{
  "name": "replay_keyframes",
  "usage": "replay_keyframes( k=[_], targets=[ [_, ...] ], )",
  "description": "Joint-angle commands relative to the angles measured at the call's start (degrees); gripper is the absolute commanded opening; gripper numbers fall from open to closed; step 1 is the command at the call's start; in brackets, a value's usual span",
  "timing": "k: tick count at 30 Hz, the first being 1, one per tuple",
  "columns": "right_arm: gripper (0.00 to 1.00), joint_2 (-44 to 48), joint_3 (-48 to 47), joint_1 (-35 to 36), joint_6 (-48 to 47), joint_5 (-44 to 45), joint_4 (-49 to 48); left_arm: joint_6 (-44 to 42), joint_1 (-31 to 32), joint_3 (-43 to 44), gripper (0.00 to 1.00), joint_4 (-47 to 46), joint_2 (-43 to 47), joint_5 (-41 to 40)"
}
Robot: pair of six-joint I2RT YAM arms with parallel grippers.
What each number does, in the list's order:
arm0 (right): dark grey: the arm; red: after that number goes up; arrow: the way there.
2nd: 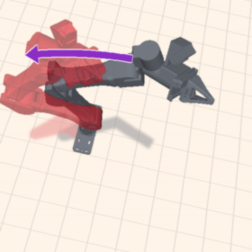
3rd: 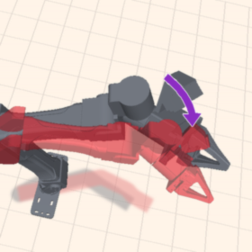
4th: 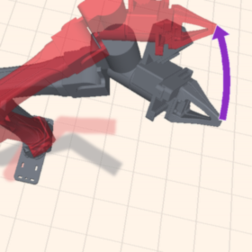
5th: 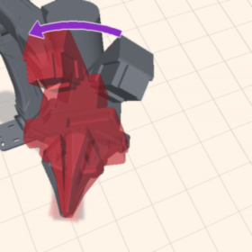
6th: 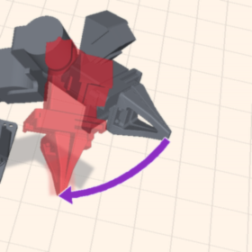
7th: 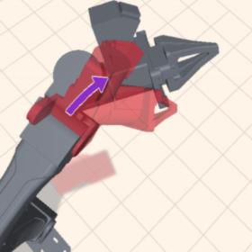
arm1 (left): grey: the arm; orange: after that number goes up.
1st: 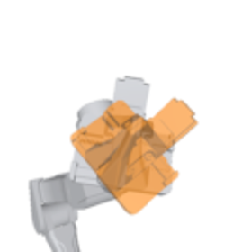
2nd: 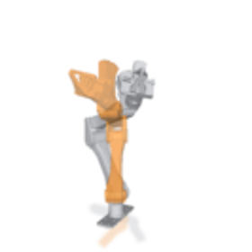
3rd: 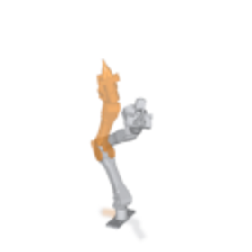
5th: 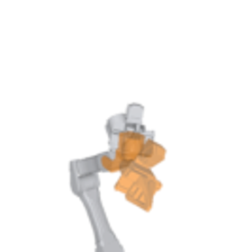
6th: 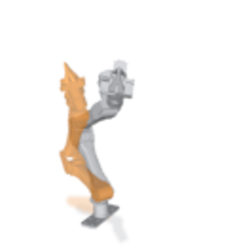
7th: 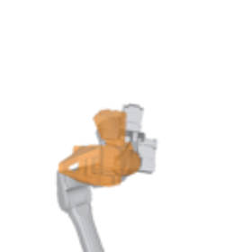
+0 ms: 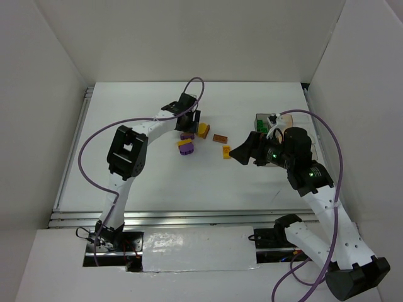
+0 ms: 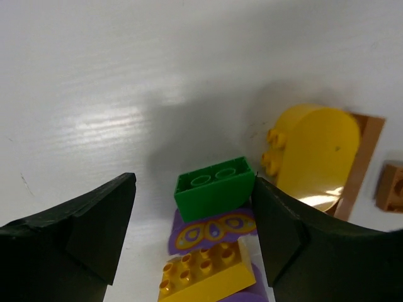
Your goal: Sort the legos into containers by color
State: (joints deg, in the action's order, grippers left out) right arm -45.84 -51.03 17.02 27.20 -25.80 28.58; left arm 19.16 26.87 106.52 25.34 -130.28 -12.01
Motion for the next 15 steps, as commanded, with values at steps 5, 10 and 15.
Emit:
replay_keyframes(
  k=[5,10,15],
  targets=[
    [1.0,0.8,0.9,0.5,-0.5,-1.3,-3.2,2.1,-0.1,-7.2,0.78,3.0,1.8,0.0],
    [1.0,0.6,0.9,0.5,-0.4,-1.2,-3.2,2.6,0.0,-9.1,0.78,2.4,3.3,0.6],
    [1.0,0.4,1.1,0.5,-0.1,-1.3,-3.6,2.7,0.1,-11.4,0.58,1.4,5.3,0.1]
  ],
)
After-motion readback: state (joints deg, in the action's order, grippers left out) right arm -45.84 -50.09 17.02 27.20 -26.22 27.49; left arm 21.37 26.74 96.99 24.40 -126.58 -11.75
